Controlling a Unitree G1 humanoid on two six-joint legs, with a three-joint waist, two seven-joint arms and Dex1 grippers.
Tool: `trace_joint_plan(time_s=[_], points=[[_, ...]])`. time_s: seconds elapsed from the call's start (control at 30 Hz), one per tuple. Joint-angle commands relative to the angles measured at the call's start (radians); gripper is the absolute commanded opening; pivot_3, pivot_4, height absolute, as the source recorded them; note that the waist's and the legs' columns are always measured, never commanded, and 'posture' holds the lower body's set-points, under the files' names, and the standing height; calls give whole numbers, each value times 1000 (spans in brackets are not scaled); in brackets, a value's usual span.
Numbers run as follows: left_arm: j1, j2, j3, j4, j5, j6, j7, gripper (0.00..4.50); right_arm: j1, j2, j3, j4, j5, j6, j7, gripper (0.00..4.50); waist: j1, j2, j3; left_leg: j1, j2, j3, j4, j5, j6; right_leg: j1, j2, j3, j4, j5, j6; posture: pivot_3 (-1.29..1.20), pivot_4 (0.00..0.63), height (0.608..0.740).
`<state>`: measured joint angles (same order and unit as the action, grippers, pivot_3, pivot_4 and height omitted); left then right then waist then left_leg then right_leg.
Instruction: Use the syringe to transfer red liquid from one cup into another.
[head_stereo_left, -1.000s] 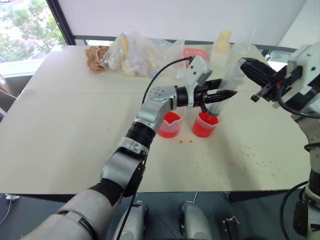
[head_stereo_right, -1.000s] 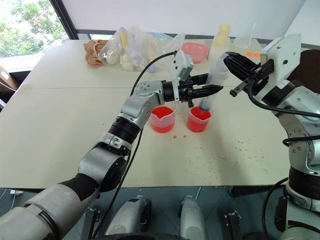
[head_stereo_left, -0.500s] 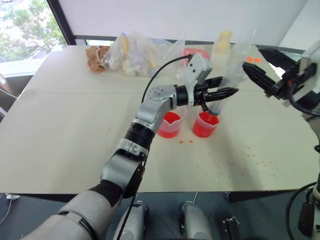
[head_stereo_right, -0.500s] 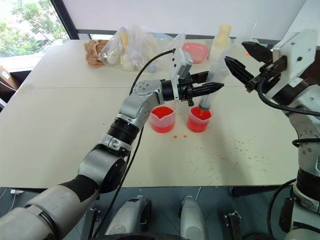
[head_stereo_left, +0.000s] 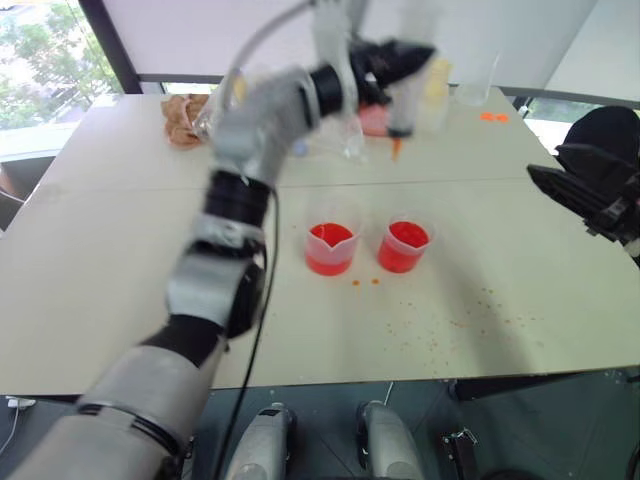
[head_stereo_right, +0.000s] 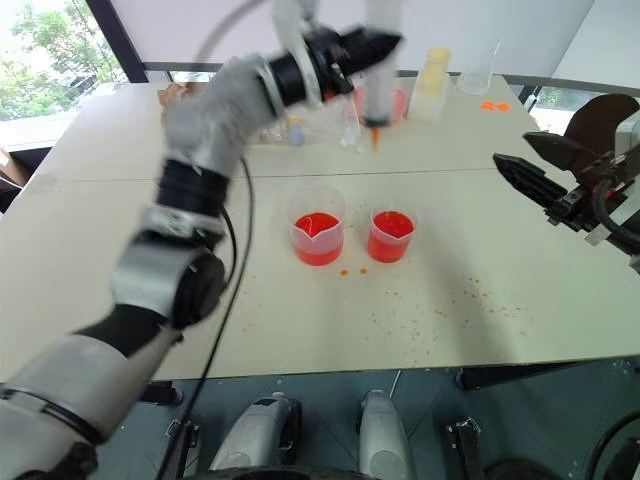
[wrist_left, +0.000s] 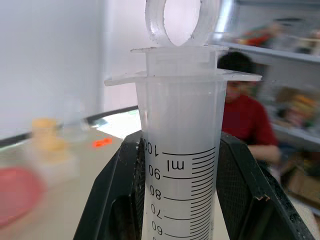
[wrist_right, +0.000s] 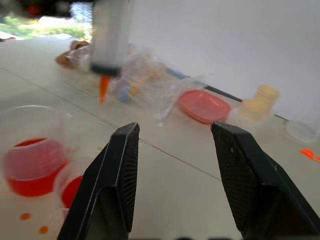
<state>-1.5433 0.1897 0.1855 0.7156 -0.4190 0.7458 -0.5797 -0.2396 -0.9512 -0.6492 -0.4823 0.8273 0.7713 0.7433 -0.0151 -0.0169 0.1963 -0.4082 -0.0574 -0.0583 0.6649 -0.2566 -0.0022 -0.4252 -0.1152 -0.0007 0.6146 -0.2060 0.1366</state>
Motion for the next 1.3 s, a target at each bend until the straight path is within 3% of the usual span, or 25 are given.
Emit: trace_joint_plan(time_s=[0.03,0.17,0.33,0.47,0.6,0.9,0.97,1.13,1.3], points=[[-121,119,70,134,-8,259,128,1420,-54,-34,97,-79,85,8,54,2347,-4,0,0,0,0,0,0,0,0,0,0,0,0,0,0,0,150,740],[-161,256,137,246,30,421,336,1420,-157,-15,266,-120,136,-2,113,2347,-3,0,0,1,0,-1,0,0,0,0,0,0,2,-1,1,0,150,740],[-28,311,151,117,38,698,421,1420,-225,39,442,-126,112,-31,165,2347,9,-2,1,0,0,-2,0,0,-1,-1,-2,0,2,-1,1,0,150,740],[171,276,220,-42,-11,868,500,1420,-226,73,558,-113,38,-70,198,2347,14,-2,1,-1,-1,-2,0,1,-2,-1,-4,0,2,-1,1,0,150,740],[309,247,221,-106,-161,869,599,1420,-220,100,609,-107,1,-93,208,2347,20,-3,1,-2,-1,-3,0,3,-5,-3,-3,0,3,0,1,0,150,740],[459,92,418,-241,-387,869,966,1420,-206,149,641,-94,-42,-93,194,2347,27,-3,1,-2,-1,-3,0,3,-6,-3,-4,1,3,1,0,0,150,740],[472,72,443,-259,-426,869,1031,2414,-198,152,641,-99,-46,-90,186,2387,28,-3,1,-2,-1,-3,0,3,-6,-3,-4,1,3,1,0,0,150,740],[494,58,461,-275,-523,869,1152,4296,-175,150,638,-106,-56,-92,175,2387,27,-3,0,-2,-1,-3,0,3,-6,-3,-4,1,3,1,0,0,150,740],[527,73,431,-343,-593,869,1199,4436,-148,140,618,-111,-63,-92,166,2387,27,-3,0,-1,-2,-3,0,3,-6,-3,-4,1,3,1,0,0,150,740]])
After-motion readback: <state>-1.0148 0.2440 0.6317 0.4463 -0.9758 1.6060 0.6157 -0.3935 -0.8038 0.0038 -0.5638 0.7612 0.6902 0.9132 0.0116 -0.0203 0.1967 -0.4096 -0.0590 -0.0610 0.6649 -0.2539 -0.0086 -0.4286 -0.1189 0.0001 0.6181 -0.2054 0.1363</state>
